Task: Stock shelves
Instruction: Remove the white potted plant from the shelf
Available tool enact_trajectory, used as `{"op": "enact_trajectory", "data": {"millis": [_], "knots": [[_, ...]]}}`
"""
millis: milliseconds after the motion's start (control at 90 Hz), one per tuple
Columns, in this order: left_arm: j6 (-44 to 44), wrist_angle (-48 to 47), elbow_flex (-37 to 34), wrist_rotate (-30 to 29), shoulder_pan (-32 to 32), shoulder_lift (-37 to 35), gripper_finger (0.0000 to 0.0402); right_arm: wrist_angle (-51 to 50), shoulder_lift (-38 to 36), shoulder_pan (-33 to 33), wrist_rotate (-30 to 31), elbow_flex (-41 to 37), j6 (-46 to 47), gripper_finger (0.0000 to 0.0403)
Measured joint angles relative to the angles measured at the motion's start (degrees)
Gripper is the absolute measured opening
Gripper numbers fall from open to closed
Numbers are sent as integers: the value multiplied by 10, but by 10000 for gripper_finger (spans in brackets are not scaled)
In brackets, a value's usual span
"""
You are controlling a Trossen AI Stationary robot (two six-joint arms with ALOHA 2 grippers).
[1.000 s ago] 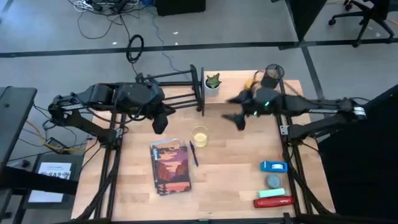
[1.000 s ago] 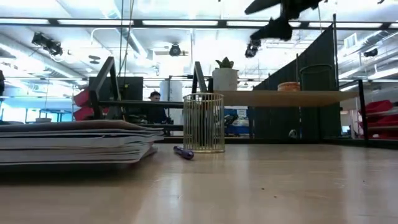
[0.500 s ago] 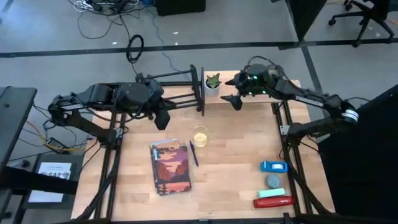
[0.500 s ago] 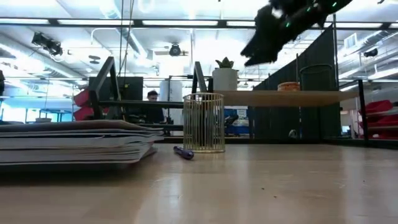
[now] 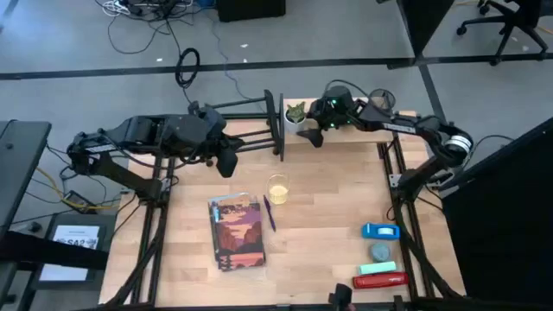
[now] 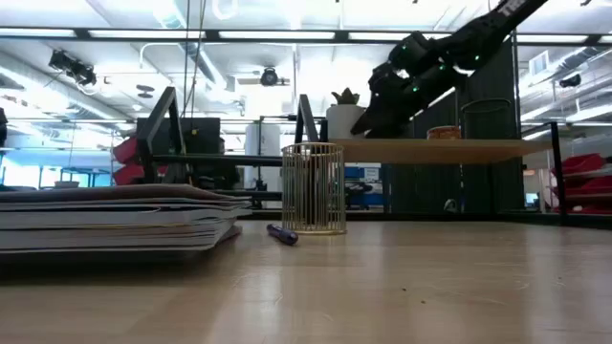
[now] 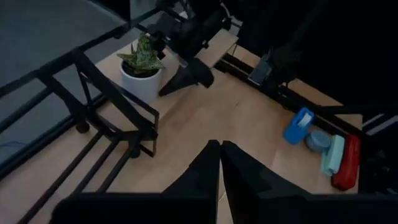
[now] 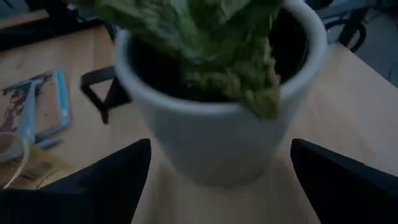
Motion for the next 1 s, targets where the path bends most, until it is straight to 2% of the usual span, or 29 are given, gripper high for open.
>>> {"op": "enact_trajectory", "data": {"millis": [456, 733, 1000], "knots": [[-15, -1, 0, 0, 0, 0, 0, 101, 30, 8, -5, 0, -1, 354], [-16, 0, 0, 1, 0, 0, 0, 108, 30, 8, -67, 0, -3, 353], [-24, 0, 0, 2, 0, 0, 0, 111, 26, 13, -57, 0, 6, 313]]}}
